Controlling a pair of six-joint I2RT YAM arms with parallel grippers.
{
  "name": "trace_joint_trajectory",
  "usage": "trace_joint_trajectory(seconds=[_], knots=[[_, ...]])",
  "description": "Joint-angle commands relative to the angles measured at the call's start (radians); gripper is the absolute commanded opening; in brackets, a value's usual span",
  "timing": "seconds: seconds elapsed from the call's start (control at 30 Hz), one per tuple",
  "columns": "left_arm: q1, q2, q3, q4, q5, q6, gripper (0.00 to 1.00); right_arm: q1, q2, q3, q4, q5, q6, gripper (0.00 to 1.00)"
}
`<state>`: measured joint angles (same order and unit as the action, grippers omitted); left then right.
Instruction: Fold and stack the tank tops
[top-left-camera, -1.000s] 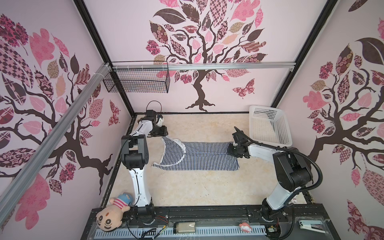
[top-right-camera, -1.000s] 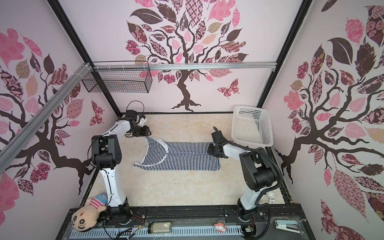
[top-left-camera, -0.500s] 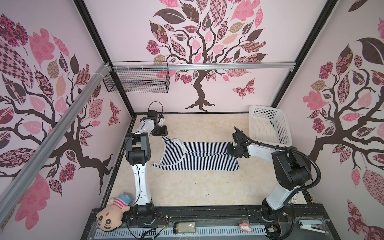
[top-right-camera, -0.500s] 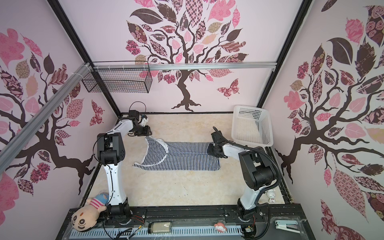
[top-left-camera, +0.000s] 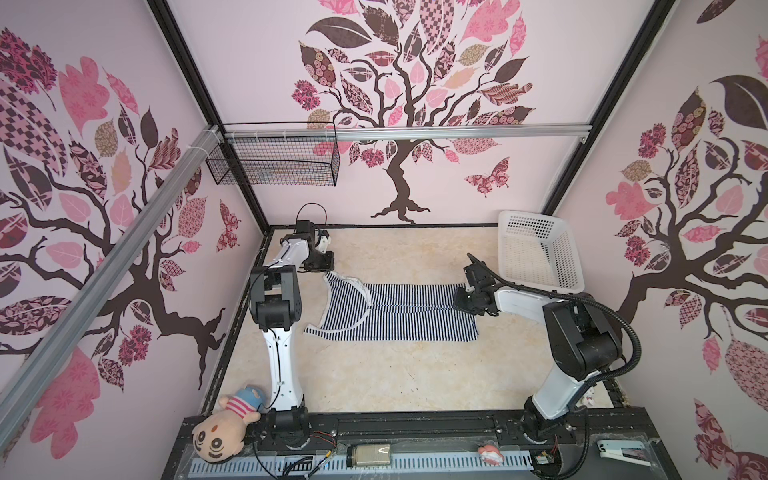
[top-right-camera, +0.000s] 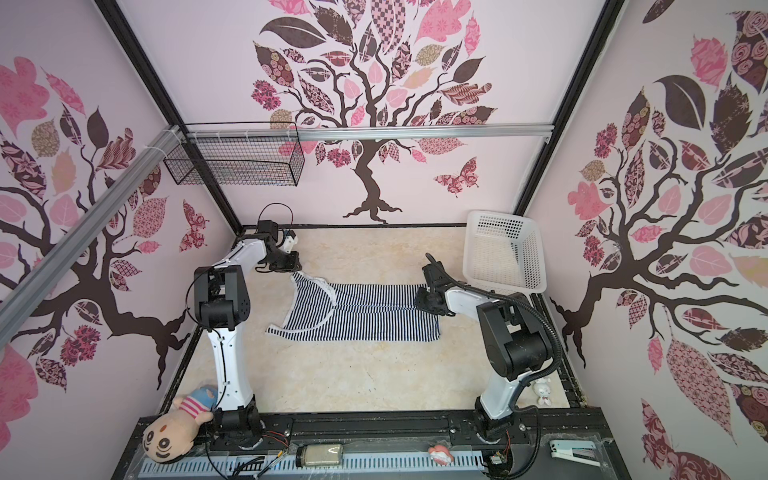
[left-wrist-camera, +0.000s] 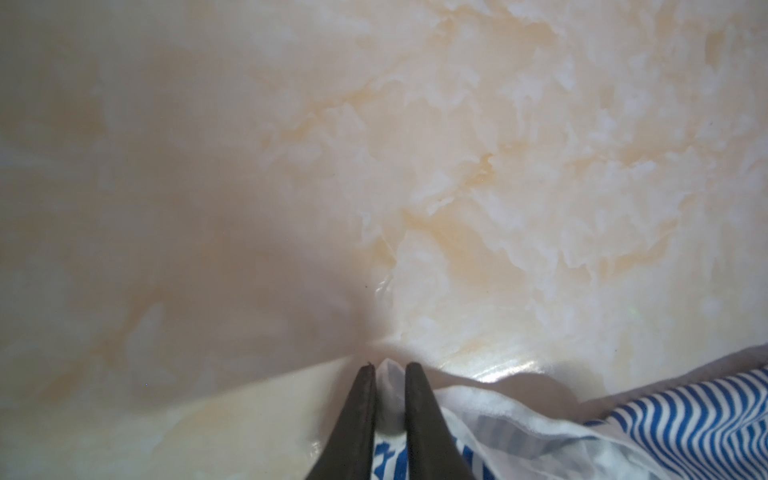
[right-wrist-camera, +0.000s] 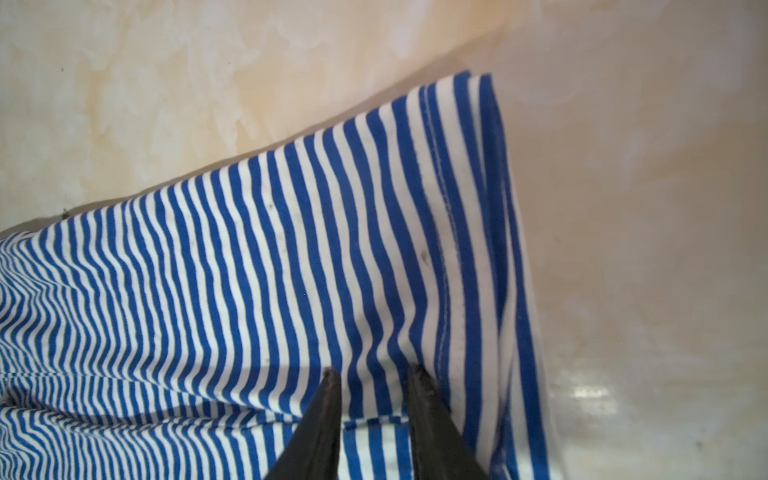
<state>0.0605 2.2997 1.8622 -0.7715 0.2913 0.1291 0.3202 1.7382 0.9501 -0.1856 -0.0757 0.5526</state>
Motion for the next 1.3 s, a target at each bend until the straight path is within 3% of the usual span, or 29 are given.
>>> trace_joint_trajectory(seconds=[0.0,0.07,0.53,1.27], knots=[[0.005,-0.034,-0.022,-0.012,0.009,0.02,0.07,0.001,0.015,0.022,-0.015,0.002,-0.007,0.31],[0.007,-0.053,-0.043,-0.006,0.012,0.024,0.0,0.002,0.012,0.02,-0.015,0.005,-0.007,0.31],[0.025,-0.269,-0.248,0.126,0.052,0.02,0.0,0.002,-0.019,-0.011,-0.012,0.004,-0.002,0.3],[0.09,-0.308,-0.371,0.197,0.063,0.048,0.0,-0.001,0.005,-0.026,-0.056,0.042,0.013,0.29]])
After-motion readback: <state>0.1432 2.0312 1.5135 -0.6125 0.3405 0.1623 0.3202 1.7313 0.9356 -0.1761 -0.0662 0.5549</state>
